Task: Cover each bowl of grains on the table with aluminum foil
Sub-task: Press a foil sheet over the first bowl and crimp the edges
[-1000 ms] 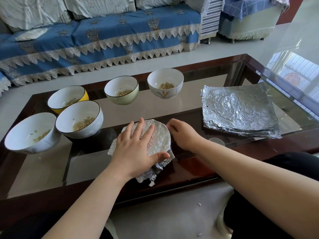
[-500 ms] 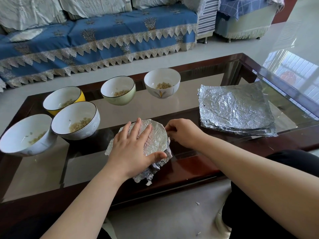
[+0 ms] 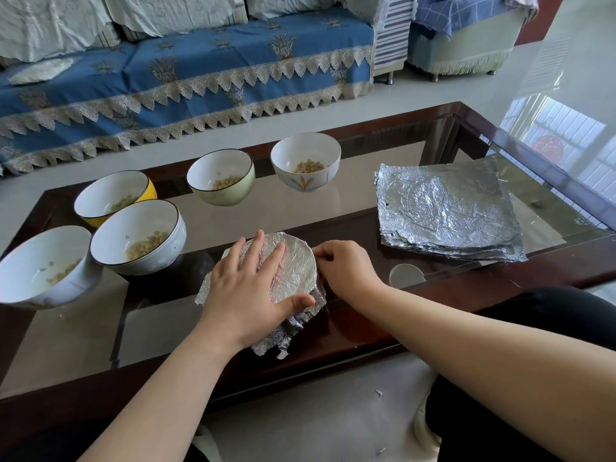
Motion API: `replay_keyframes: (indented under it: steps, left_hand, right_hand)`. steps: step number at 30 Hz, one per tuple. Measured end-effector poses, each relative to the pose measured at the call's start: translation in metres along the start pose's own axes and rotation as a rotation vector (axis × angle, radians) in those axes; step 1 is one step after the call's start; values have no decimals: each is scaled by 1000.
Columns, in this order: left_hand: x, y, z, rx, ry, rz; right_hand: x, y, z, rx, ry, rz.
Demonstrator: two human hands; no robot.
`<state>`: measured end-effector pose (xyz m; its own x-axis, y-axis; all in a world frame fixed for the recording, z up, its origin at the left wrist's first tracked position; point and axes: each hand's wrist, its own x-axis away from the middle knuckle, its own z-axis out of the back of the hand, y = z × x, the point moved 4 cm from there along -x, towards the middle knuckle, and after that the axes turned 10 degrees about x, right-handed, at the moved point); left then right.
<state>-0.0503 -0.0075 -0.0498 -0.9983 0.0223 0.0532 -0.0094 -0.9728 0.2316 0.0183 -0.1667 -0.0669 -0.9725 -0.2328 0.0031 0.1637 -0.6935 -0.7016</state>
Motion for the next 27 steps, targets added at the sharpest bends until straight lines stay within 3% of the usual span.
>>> replay_keyframes:
  steps: [6,17,23,27]
  left_hand:
    - [1,1,1,-10,22,-1]
    - [1,2,2,-6,61,-28]
    - [2,3,3,0,67,-8]
    - [2,4,3,11,73,-6]
  right_hand:
    - [15,1,-4,-248,-12,-83]
    - [25,-14,2,148,-21,155]
    - [25,-20,2,140,-51,188]
    - [19,-16,3,54,-49,106]
